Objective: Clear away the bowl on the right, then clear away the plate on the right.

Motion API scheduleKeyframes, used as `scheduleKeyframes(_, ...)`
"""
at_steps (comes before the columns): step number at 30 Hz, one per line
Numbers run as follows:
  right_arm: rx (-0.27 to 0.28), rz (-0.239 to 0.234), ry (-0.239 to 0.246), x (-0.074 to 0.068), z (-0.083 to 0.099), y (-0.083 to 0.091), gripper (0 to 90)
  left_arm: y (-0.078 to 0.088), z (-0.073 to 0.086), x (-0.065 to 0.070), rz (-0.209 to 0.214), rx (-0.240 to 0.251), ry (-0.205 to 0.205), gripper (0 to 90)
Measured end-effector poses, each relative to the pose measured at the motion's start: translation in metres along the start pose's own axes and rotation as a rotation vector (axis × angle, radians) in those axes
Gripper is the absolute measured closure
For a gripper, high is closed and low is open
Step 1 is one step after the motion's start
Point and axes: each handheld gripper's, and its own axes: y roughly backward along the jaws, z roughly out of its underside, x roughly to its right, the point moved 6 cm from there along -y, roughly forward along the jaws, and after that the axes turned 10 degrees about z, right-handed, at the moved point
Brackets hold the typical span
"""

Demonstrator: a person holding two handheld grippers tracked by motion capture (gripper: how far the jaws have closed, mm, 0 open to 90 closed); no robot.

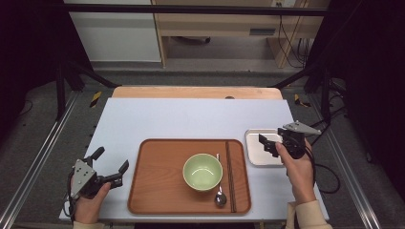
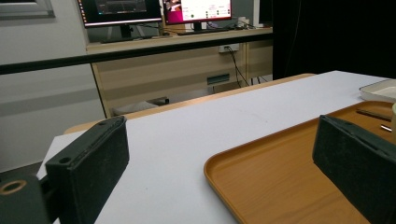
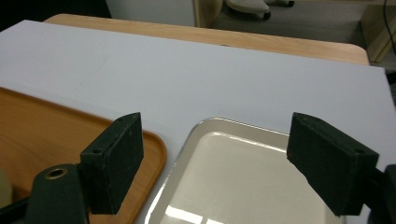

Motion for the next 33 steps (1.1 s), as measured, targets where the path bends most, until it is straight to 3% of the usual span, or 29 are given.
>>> scheduleKeyframes(7,-0.006,0.034,-0.030,0.021,0.005,0.001,24.1,0.001,0.000,-0.001,-0.005,0.002,0.002,3.3)
scheduleKeyframes(11,-0.020,0.076,-0.052,0.035,0.010,0.001,23.8,0.000,0.000,0.000,-0.001,0.000,0.002,3.3)
scheduleKeyframes(16,-0.081,0.104,-0.099,0.053,0.024,-0.003,29.9,-0.001,0.001,0.001,0.003,-0.003,0.002,3.4)
scheduleKeyframes(27,-0.188,0.078,-0.206,0.070,0.048,-0.008,53.8,-0.002,0.001,0.002,0.005,-0.005,0.003,3.4)
scheduleKeyframes(33,-0.223,0.073,-0.234,0.078,0.056,-0.010,61.1,-0.004,0.002,0.003,0.008,-0.004,0.012,3.5)
